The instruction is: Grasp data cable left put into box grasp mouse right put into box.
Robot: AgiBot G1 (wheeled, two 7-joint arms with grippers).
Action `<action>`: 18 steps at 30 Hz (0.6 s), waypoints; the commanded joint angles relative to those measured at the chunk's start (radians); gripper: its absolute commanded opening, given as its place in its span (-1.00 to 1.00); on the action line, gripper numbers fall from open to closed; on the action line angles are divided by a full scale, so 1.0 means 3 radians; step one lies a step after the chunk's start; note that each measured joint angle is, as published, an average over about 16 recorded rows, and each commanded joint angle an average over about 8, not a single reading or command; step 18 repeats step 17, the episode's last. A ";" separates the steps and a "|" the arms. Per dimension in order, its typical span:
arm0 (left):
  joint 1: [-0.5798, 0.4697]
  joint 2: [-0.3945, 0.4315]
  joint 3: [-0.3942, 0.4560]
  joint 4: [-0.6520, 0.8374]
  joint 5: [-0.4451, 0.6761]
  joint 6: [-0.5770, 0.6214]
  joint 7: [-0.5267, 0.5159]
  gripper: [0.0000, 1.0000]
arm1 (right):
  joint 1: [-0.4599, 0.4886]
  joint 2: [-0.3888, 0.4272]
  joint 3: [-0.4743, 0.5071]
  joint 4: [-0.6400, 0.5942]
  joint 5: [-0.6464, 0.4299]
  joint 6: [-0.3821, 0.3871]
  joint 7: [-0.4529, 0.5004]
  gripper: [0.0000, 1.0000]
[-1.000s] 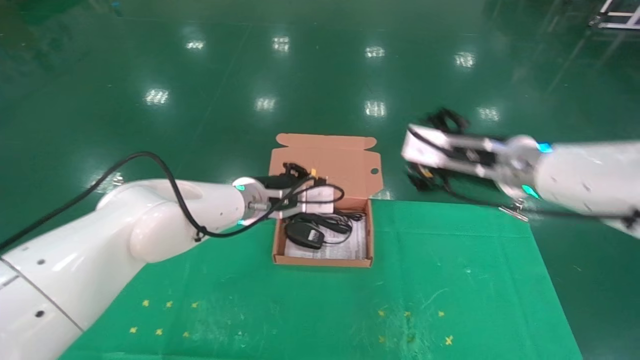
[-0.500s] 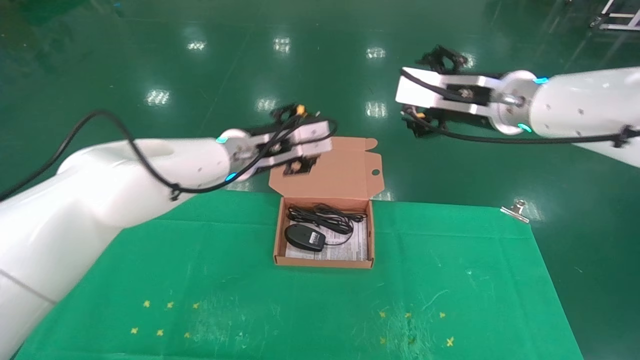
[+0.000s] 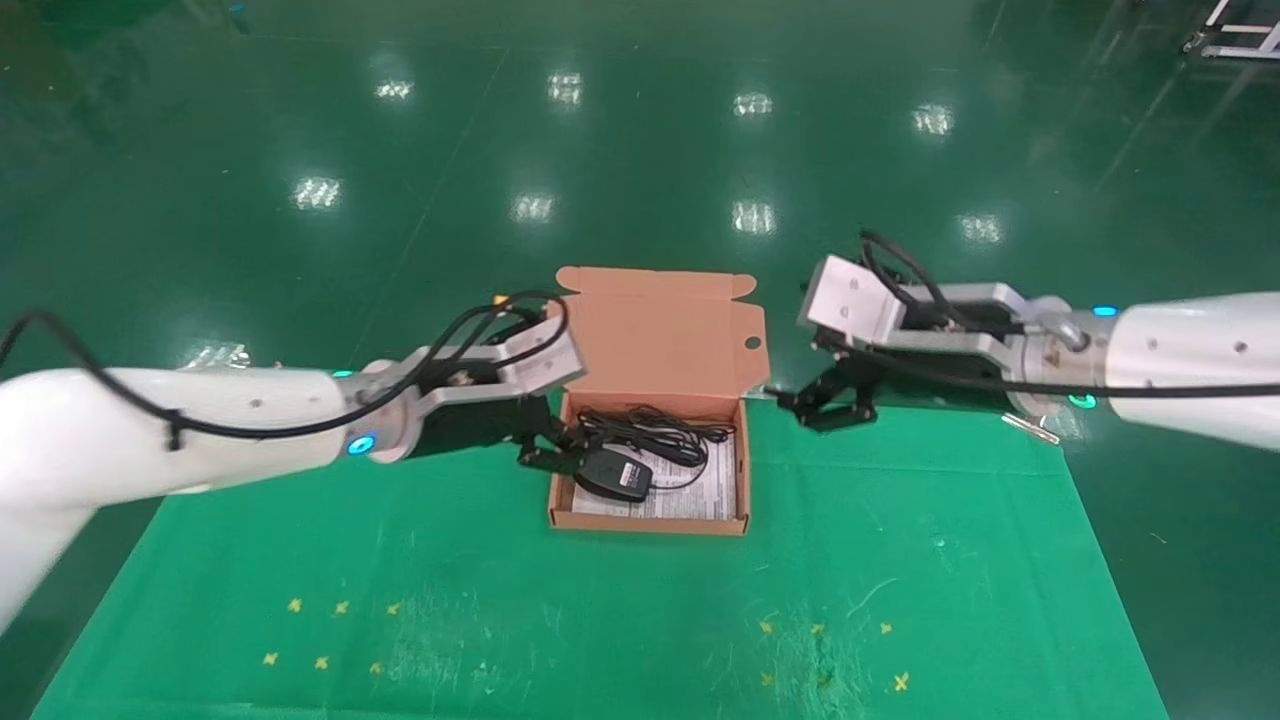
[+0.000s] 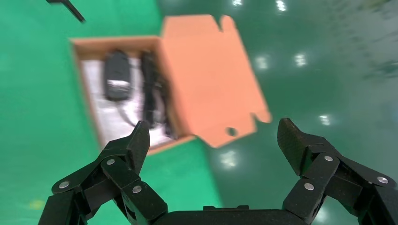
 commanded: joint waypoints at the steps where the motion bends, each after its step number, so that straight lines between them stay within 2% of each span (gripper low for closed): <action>1: 0.0059 -0.0080 -0.0081 -0.0046 -0.0160 0.0110 0.0023 1.00 | -0.0072 0.0041 0.0073 0.0015 0.0155 -0.0086 -0.0028 1.00; 14: 0.0446 -0.0600 -0.0612 -0.0349 -0.1201 0.0826 0.0174 1.00 | -0.0542 0.0309 0.0552 0.0114 0.1164 -0.0649 -0.0209 1.00; 18: 0.0491 -0.0660 -0.0674 -0.0384 -0.1321 0.0908 0.0192 1.00 | -0.0596 0.0340 0.0607 0.0125 0.1281 -0.0714 -0.0230 1.00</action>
